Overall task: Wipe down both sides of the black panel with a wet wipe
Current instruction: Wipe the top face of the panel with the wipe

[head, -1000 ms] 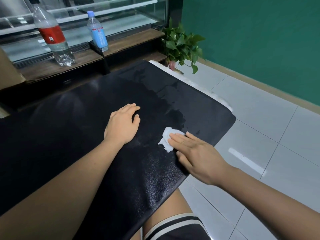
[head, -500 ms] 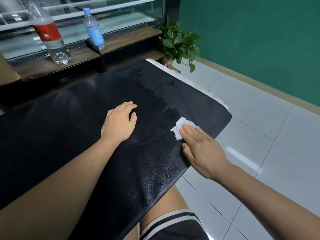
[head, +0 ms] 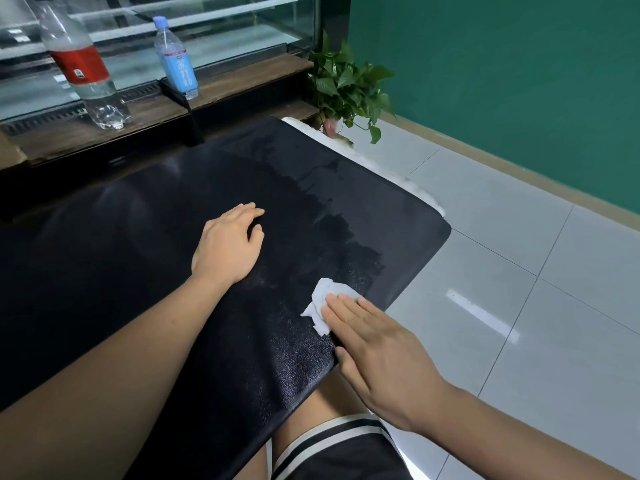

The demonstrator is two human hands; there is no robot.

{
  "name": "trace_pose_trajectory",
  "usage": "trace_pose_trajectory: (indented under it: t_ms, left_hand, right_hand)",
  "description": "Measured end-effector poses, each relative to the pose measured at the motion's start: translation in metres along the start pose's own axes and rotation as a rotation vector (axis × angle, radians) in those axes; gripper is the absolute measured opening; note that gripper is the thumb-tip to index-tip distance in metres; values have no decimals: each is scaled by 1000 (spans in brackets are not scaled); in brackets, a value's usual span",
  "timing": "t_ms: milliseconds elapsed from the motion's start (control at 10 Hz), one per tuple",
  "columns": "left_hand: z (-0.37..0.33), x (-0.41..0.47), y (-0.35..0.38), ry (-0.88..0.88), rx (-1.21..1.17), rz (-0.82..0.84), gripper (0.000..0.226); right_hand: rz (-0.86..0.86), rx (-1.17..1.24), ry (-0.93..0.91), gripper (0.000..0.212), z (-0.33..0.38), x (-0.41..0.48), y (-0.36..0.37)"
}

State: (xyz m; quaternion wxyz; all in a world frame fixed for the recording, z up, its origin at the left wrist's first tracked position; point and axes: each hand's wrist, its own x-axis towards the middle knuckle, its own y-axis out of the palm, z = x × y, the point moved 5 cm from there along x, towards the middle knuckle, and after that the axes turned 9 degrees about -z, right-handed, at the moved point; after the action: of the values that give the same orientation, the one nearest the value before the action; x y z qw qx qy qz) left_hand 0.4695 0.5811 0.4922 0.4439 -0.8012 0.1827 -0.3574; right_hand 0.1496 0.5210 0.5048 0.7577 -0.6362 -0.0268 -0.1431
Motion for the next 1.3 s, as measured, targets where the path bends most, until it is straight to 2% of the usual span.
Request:
trace_pose_trajectory:
  t_ms: [300,700,1100,1300]
  left_hand:
    - [-4,-1,-3,1,5,2,40]
    - [-3,-1,-4,-6,1,6,39]
    - [-1,-1,-2,16,30,56,43]
    - [0,-2,-2,15,30,65,43]
  right_hand:
    - [-15,7,-7,54,-19,-2,-6]
    - [-102,-5,102,50,-80,-1,-16]
    - [-90,-19,225,61,-117,9,-23]
    - [-116,-4,267,58,-142,14,-24]
